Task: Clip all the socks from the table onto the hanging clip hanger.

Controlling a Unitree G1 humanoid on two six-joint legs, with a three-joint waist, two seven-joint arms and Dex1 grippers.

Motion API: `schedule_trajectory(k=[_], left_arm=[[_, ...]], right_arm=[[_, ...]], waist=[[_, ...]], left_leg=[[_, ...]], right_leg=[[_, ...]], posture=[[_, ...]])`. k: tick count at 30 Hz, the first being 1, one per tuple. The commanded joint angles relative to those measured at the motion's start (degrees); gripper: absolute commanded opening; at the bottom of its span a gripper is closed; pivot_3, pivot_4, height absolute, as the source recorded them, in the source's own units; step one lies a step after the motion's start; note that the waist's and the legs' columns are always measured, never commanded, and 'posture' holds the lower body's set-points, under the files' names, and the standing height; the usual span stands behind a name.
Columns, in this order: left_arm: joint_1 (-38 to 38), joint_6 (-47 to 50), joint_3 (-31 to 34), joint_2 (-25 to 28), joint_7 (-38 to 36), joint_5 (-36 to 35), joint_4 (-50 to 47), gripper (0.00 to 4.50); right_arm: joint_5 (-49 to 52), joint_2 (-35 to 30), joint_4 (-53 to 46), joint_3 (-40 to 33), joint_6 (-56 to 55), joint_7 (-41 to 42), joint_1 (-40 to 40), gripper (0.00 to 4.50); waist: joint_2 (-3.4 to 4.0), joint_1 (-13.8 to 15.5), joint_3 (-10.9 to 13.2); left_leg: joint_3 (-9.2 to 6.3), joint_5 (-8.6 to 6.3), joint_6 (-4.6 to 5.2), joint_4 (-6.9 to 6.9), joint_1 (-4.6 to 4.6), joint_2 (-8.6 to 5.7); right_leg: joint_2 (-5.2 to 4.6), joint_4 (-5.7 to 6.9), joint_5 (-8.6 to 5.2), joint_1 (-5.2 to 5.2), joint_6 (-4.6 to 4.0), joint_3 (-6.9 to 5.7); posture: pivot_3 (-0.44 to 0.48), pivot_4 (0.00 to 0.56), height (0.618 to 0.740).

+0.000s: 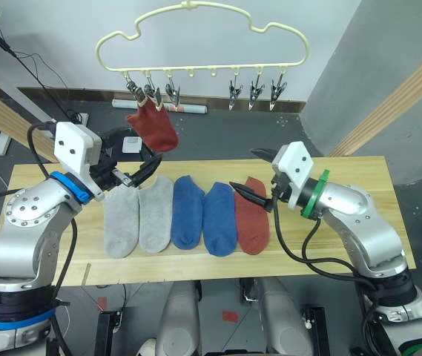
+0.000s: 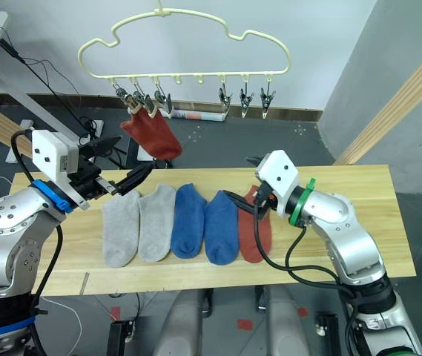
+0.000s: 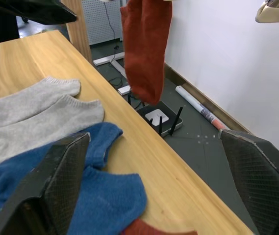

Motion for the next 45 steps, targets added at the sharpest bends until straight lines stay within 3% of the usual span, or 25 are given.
schedule_trajectory(k=[1,11,16,22,27,30,34,45], left_arm=[[3.0,-0.9,0.9,-0.9,1.1,0.2,-5.1,4.47],[3.8,-2.3,-0.3,-5.6,7.6,3.5,-7.6,4.47],[1.6,-3.2,-3.1,-10.3,12.0,5.6,-8.9,4.47],[-3.0,-5.5,-4.4,-16.3,18.8,9.7,-6.5,4.47],[-5.2,-7.7,-6.3,-19.5,20.4,11.7,-3.2,4.47],[-6.4,-8.7,-5.9,-21.0,21.2,11.9,-0.7,3.91],[-7.7,-9.7,-6.4,-21.9,21.4,12.6,1.9,2.77],[-11.2,-13.7,-6.2,-22.8,21.8,13.2,6.7,2.77]], right_arm=[[2.7,-2.3,-6.3,-3.6,0.5,0.6,3.6,4.50],[6.3,-6.4,-12.0,-10.1,-0.1,0.4,11.2,4.50],[10.3,-6.5,-13.4,-13.6,1.7,-0.6,10.1,4.50],[11.5,-6.9,-14.6,-13.7,2.2,-1.6,10.0,4.50],[12.3,-6.9,-15.5,-13.5,3.1,-2.7,9.6,4.50],[12.8,-7.1,-16.3,-13.3,3.8,-3.1,9.3,4.50],[13.2,-7.1,-17.1,-13.2,4.5,-3.8,9.2,4.50],[14.1,-7.7,-18.6,-13.1,5.4,-5.3,9.8,4.50]], waist=[[0.00,0.0,0.0],[0.00,0.0,0.0],[-0.03,0.1,0.0],[-0.05,0.0,0.0],[-0.05,-0.1,0.0],[-0.06,-0.1,0.0],[-0.07,-0.2,0.0],[-0.09,-0.4,0.1]], left_leg=[[0.01,0.00,0.00,0.00,0.00,0.00],[0.00,0.00,0.02,0.01,-0.01,-0.01],[-0.01,0.01,0.03,0.02,-0.02,-0.03],[0.00,0.01,0.03,0.01,-0.02,-0.05],[0.03,0.01,0.03,0.02,-0.01,-0.06],[0.02,0.01,0.03,0.03,-0.01,-0.06],[0.01,0.01,0.04,0.03,-0.01,-0.07],[0.01,0.01,0.04,0.03,-0.02,-0.07]], right_leg=[[0.00,-0.01,0.00,0.00,0.00,0.02],[0.00,-0.03,0.00,0.01,0.01,0.03],[0.00,-0.03,0.00,0.02,0.01,0.03],[0.04,-0.05,0.00,0.02,0.01,0.04],[0.05,-0.04,0.00,0.03,0.01,0.06],[0.05,-0.04,0.00,0.03,0.01,0.05],[0.06,-0.02,0.00,0.03,0.01,0.04],[0.06,-0.03,0.00,0.03,0.01,0.02]], posture=[[0.031,0.471,0.740],[0.020,0.470,0.740],[0.002,0.477,0.740],[-0.016,0.485,0.740],[-0.039,0.488,0.740],[-0.042,0.487,0.740],[-0.052,0.487,0.740],[-0.060,0.492,0.740]])
